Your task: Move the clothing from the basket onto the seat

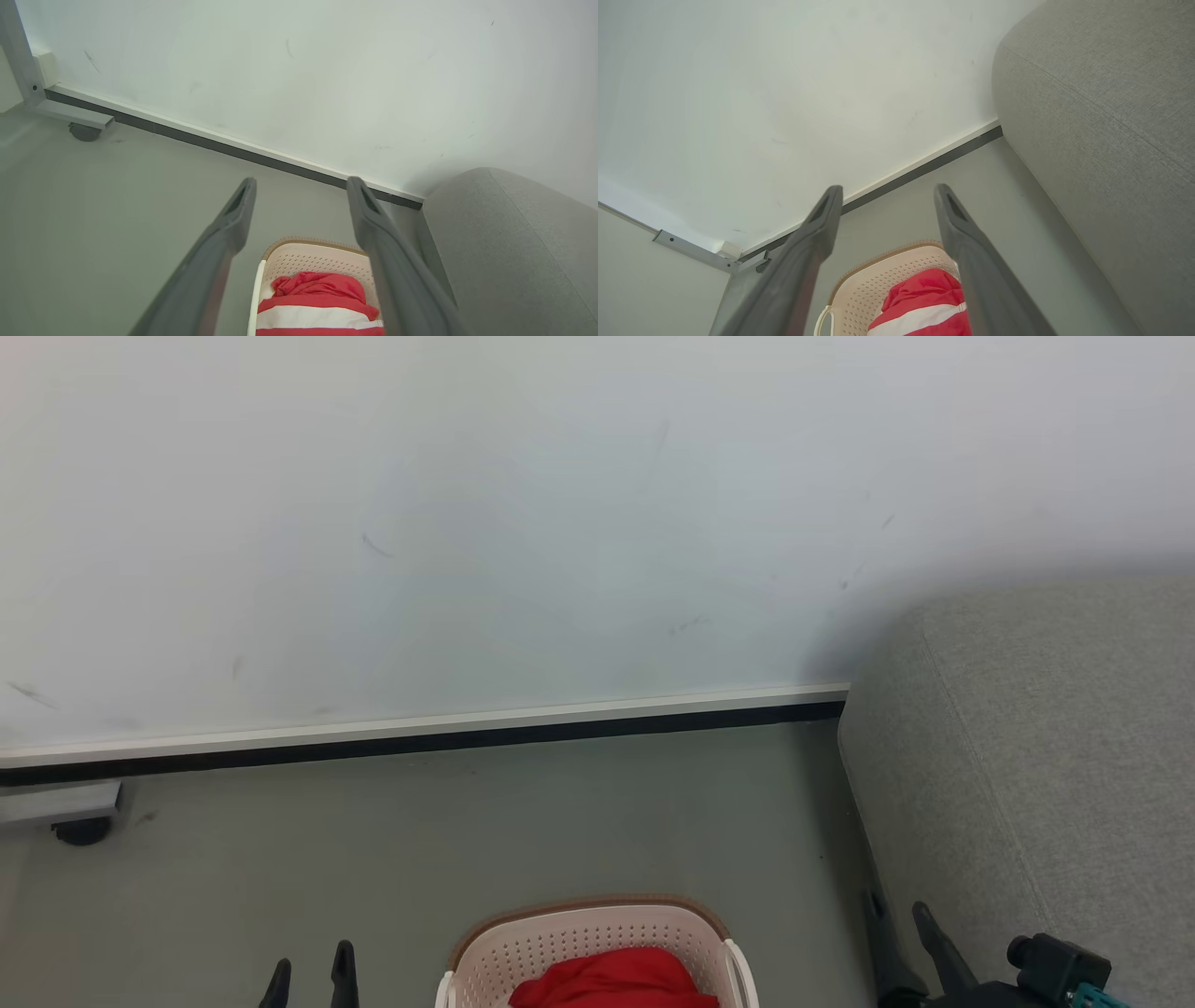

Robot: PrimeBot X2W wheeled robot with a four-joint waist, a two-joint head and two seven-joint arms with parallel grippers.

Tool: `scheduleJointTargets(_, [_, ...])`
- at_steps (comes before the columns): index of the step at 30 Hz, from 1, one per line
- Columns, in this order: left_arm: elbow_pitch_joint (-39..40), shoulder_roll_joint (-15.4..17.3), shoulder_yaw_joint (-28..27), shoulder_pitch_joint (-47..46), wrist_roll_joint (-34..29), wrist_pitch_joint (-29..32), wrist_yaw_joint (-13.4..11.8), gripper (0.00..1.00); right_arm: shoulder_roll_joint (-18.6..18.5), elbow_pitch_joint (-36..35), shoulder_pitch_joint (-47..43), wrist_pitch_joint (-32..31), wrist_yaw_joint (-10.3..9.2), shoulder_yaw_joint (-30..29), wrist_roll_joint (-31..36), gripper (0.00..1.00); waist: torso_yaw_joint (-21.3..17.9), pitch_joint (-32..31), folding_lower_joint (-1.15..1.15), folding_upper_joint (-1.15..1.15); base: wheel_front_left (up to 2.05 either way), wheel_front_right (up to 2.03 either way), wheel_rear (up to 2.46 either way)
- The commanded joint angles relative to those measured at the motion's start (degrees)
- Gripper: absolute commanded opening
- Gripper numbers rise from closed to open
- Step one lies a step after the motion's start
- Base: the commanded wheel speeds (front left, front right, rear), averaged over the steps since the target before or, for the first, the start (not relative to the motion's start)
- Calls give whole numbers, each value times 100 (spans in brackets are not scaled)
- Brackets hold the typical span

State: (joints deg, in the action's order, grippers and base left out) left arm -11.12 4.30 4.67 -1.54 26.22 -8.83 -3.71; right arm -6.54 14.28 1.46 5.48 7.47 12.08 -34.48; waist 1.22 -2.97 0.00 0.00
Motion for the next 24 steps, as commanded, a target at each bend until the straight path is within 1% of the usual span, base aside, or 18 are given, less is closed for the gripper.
scheduleJointTargets(1, [27,74,13,-99,-168,-70,-42,100,22,-11,-44,-26,3,-13,193,100,4,-8,0,0,0,0,0])
scheduleJointTargets(9, [132,107,-29,-38,-498,-180,-102,100,92,38,-45,-63,3,-143,799,100,26,-35,0,0,0,0,0])
scheduleJointTargets(17, [143,120,-64,43,-749,-285,-44,100,153,102,-40,-31,3,-175,1393,100,21,-63,0,0,0,0,0])
scheduleJointTargets(24, [54,133,-101,66,-957,-362,-78,100,202,172,-31,-19,3,-136,1756,100,12,-84,0,0,0,0,0])
